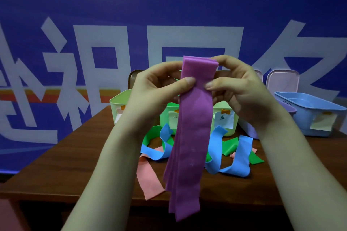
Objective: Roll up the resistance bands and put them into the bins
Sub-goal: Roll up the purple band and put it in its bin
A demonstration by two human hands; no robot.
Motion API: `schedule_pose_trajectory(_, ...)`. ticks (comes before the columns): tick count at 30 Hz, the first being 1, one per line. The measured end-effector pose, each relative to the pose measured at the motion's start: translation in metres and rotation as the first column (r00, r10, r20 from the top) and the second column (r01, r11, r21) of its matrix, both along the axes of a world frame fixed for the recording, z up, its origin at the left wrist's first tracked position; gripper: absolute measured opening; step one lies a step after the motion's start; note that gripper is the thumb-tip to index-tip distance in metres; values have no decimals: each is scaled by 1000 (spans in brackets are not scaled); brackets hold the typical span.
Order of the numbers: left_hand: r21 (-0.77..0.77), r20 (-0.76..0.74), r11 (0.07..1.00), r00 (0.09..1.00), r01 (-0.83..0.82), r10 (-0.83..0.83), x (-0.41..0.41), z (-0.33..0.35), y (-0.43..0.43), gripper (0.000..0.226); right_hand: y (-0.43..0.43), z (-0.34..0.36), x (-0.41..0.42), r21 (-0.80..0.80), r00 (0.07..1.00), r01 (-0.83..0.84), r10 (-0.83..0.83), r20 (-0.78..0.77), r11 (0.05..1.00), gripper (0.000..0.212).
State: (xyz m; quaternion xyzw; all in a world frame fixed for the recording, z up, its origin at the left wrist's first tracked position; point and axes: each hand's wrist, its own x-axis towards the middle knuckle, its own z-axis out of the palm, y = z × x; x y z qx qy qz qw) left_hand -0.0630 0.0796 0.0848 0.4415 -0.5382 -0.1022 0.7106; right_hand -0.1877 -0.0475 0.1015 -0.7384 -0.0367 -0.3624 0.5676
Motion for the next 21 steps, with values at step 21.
schedule_pose_trajectory(21, 213, -88, 975, 992, -70, 90, -9, 12, 5, 41, 6, -4, -4, -7, 999, 22, -22, 33, 1000, 29)
